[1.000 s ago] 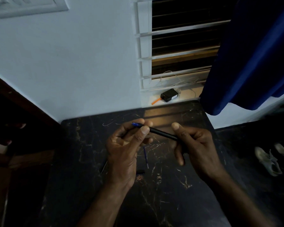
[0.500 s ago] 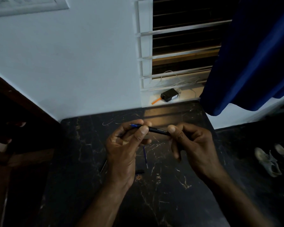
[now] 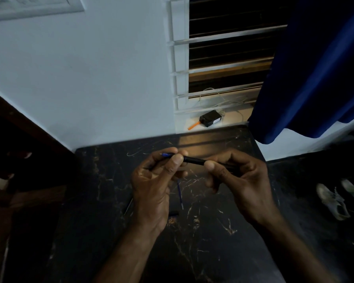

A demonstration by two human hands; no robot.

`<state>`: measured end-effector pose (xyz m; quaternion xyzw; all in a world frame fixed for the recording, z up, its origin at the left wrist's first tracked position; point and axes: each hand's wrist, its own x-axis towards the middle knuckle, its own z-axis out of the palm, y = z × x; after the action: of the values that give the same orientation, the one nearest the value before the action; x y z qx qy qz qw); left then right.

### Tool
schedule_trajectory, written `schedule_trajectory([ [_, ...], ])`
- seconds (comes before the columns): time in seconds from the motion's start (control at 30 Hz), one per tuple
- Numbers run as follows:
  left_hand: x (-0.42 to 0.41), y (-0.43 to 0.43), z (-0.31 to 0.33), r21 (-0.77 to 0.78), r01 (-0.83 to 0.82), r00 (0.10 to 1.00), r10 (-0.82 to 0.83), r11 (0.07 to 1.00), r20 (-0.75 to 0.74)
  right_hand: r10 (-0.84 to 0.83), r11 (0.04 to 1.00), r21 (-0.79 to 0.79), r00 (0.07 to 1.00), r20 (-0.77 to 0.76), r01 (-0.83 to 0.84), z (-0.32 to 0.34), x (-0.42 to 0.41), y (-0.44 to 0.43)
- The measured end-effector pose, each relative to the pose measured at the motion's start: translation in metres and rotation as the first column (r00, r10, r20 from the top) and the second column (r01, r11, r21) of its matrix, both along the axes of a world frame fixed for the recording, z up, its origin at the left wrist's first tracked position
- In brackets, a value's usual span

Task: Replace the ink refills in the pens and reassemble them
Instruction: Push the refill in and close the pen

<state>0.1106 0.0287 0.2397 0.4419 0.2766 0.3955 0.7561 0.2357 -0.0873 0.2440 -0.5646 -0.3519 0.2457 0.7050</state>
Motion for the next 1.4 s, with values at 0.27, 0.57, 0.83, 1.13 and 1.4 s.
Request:
schedule_trajectory([
  [0.27,0.0,-0.001,-0.007,0.089,0.02,0.999,-0.023,0.996,0.036,0.017,0.999,0.035,0.983,-0.184,-0.011,-0.002,0.004,0.002],
  [0.57,-0.019,0.043,-0.169,0.274,0.366,0.687,-0.059,0.889,-0.725,-0.071,0.994,0.041,0.899,-0.432,0.098,-0.023,0.004,-0.01],
  [0.83,-0.035,0.037,-0.252,0.184,0.822,0.167,0.08,0.54,-0.983,-0.05,0.993,0.071,0.873,-0.485,0.096,-0.027,0.004,-0.028],
  [1.13,-0.038,0.031,-0.232,0.173,0.683,0.22,0.026,0.71,-0.975,-0.099,0.986,0.079,0.903,-0.418,0.145,-0.021,0.004,-0.037],
  [1.4,-0.018,0.005,-0.08,0.614,0.406,0.866,-0.069,0.677,-0.496,-0.218,0.971,0.06,0.962,-0.165,0.23,-0.001,0.012,-0.04],
])
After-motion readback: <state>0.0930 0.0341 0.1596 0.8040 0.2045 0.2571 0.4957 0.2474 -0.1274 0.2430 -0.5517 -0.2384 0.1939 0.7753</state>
